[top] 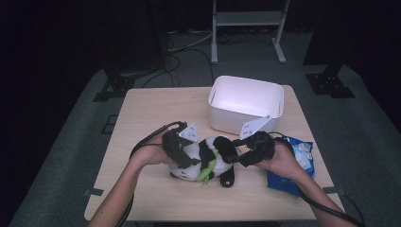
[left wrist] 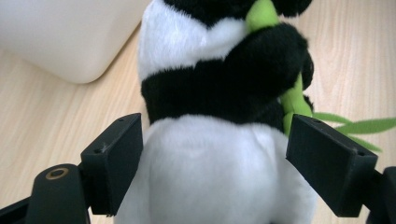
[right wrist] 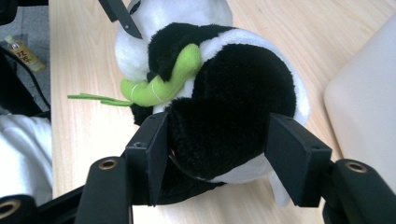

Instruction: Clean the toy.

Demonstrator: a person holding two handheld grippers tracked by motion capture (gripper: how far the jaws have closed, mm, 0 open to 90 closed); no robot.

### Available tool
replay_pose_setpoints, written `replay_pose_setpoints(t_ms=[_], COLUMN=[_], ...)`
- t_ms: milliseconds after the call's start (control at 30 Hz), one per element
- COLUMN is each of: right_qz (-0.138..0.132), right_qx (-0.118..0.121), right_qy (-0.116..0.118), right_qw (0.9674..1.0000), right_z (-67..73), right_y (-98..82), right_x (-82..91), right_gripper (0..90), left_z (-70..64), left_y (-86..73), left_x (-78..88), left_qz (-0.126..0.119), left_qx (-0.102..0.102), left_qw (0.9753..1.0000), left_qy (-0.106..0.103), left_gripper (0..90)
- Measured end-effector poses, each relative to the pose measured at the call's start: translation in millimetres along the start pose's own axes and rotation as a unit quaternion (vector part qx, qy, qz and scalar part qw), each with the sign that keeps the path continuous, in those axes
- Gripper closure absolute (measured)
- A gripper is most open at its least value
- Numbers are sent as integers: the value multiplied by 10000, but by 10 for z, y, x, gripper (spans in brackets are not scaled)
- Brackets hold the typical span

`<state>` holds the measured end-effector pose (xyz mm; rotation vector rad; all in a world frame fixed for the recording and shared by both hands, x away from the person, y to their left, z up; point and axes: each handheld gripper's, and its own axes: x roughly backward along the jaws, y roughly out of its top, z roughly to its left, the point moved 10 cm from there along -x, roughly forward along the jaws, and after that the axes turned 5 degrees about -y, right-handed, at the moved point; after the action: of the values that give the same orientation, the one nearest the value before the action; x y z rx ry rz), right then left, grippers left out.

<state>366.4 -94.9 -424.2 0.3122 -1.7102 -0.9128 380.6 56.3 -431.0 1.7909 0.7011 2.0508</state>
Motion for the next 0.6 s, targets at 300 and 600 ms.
replay_pose_setpoints(t_ms=[300, 600], right_qz=[-32, -42], right_qx=[59, 4], right_qy=[-70, -94], right_qw=[10000, 9999], right_z=[-1, -36], right_y=[15, 9], right_x=[18, 40], right_gripper=[381, 408], left_z=[6, 13], left_y=[-33, -71], left_x=[95, 91], left_qz=[-47, -13], left_qx=[18, 64], left_qw=[9999, 10000], left_qy=[105, 70], left_gripper=[179, 200])
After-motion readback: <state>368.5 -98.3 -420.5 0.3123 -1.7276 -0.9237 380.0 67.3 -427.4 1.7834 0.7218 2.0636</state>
